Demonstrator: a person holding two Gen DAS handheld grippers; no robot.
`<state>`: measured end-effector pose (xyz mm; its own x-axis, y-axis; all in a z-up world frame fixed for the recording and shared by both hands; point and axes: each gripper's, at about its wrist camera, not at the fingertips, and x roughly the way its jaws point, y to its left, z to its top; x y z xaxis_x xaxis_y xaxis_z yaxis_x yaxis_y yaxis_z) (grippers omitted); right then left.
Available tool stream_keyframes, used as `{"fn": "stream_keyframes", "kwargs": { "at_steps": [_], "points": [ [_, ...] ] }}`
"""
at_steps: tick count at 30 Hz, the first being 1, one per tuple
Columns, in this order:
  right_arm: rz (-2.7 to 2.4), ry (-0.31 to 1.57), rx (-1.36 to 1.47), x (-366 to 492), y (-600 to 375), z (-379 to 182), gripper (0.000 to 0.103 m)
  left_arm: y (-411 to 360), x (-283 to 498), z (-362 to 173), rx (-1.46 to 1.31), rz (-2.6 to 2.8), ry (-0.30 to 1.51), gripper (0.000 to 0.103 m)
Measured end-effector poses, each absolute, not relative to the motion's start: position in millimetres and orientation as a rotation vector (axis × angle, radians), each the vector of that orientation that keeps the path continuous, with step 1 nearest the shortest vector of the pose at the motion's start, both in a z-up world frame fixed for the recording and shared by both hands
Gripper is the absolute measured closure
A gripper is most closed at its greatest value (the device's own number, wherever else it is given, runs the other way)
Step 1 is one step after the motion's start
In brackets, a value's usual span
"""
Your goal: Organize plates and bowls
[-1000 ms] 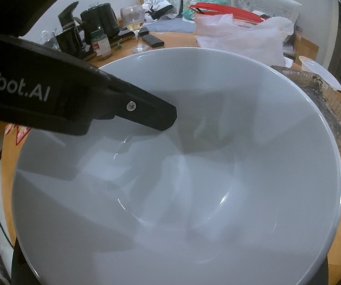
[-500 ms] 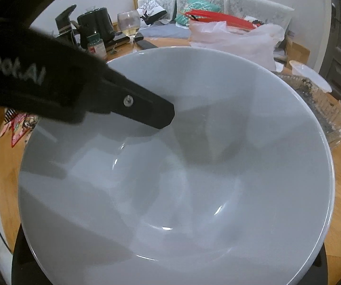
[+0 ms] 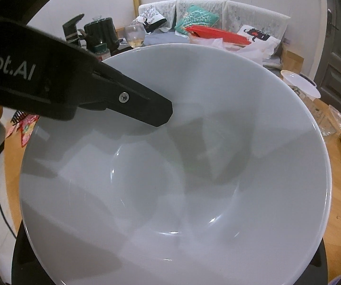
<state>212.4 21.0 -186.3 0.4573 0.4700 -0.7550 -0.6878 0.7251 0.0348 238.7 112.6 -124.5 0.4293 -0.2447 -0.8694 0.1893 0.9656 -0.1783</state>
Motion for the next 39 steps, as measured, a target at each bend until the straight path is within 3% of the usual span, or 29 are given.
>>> {"fn": "stream_keyframes", "kwargs": {
  "at_steps": [39],
  "points": [
    [0.633, 0.768, -0.242, 116, -79, -135, 0.001, -6, 136, -67, 0.043, -0.338, 1.021, 0.084]
  ]
}}
